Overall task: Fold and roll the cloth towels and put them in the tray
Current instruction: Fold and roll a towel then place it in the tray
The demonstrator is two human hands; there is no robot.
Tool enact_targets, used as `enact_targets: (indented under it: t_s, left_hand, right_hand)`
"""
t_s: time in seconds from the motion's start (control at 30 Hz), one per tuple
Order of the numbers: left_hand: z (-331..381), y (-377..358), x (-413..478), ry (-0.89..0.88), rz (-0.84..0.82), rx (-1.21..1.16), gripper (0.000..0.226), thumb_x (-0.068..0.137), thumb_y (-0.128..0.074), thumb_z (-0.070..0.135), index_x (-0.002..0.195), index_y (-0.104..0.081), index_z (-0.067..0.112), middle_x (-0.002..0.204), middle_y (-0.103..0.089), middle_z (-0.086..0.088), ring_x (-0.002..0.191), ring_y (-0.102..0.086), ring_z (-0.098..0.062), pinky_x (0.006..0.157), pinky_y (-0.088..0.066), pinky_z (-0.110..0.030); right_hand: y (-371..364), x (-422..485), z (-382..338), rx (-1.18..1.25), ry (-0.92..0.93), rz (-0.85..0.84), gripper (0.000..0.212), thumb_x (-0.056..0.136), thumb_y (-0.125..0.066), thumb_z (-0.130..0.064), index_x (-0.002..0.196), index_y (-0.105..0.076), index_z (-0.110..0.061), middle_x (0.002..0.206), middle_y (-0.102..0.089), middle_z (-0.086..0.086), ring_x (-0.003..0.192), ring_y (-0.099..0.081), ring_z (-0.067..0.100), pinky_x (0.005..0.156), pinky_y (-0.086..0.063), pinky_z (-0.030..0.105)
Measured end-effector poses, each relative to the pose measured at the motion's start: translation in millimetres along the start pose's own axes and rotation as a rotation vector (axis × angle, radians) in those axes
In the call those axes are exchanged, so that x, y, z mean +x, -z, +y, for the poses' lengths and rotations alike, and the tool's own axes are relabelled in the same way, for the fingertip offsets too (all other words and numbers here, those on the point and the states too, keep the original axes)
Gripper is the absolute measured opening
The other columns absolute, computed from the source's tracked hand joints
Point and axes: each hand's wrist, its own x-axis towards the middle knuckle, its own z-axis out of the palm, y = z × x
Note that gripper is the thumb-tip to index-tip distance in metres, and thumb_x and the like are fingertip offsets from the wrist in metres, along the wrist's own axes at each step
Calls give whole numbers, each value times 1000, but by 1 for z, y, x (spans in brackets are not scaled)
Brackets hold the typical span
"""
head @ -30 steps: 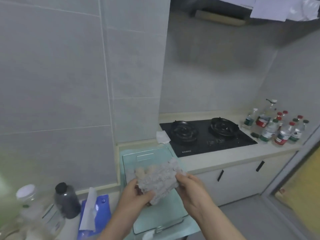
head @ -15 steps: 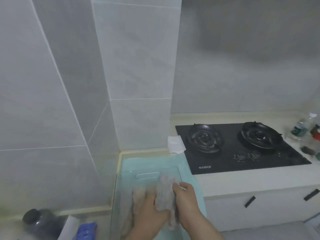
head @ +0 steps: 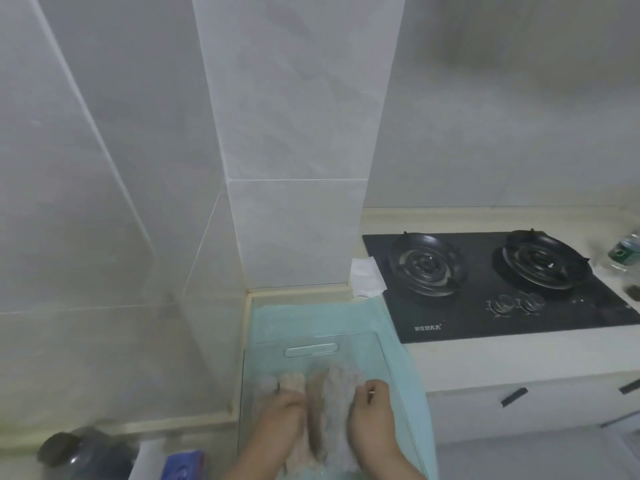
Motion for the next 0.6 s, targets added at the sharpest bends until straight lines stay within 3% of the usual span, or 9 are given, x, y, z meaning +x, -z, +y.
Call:
enact_targets:
  t_s: [0.07,0.2,0.27,0.33,0.4,0.47,0.5,0.53,0.6]
  left_hand:
    - [9,-12,-8,-6,-74,-70,20,50,-51,9,48,-70,15,49,-59,0,55,-52,-17,54,-36,-24]
    - [18,-30,-14,27,-224,-212,25,52,-56,6,68,-75,5,79,-72,-16,81,-67,-28,77,-47,-36]
    - [18,-32,-11,-1,-287,-149,26,62,-52,1,70,-76,8,80,-73,-16,82,-67,-28,76,-48,-36]
    - [18,-30,-5,-93,-268,55,23,62,-50,3,57,-70,13,64,-68,-3,72,-62,-20,66,-44,-27]
    - [8,-25,7,-268,-227,353,23,72,-51,6,60,-67,18,70,-65,9,83,-60,-15,73,-41,-24]
    - [-4,-17,18,-420,-267,775,28,87,-47,18,103,-69,23,113,-63,11,113,-53,-15,95,-37,-24]
    - [-10,-14,21,-425,-315,984,39,91,-42,27,128,-55,29,134,-50,11,125,-44,-19,104,-33,-29]
    - [-15,-12,22,-404,-336,1146,48,92,-39,31,140,-39,31,145,-37,9,130,-37,-24,107,-30,-36]
    - [-15,-12,22,-404,-361,1420,51,92,-35,29,143,-32,25,146,-31,-4,128,-32,-32,106,-31,-44]
  right_hand:
    - [-5,2,0,78,-82,1,8,96,-48,-16,89,-49,-12,84,-60,11,76,-56,25,65,-40,30]
    - [-8,10,5,139,-195,-113,33,90,-53,-35,89,-61,-3,82,-71,14,74,-68,27,62,-52,32]
    - [-2,10,2,94,-157,-82,32,93,-48,-33,85,-61,-5,79,-70,11,74,-67,24,63,-51,31]
    - [3,5,-3,32,-56,7,27,97,-45,-25,79,-55,-7,73,-63,6,71,-59,21,60,-42,29]
    - [3,-3,-5,7,33,84,24,97,-45,-19,80,-54,-4,72,-59,4,70,-55,20,59,-35,30]
    - [2,-8,-3,19,68,131,21,97,-46,-18,86,-55,-2,75,-58,2,70,-53,15,63,-32,30]
    - [2,-9,-2,17,72,143,20,98,-46,-18,88,-56,-3,76,-58,1,71,-53,16,65,-32,30]
    - [4,-9,1,2,77,147,20,98,-46,-18,90,-57,-4,77,-59,-1,73,-53,18,66,-32,29]
    - [7,-8,7,-39,91,138,18,98,-47,-18,92,-59,-7,78,-60,-4,77,-54,20,66,-31,27]
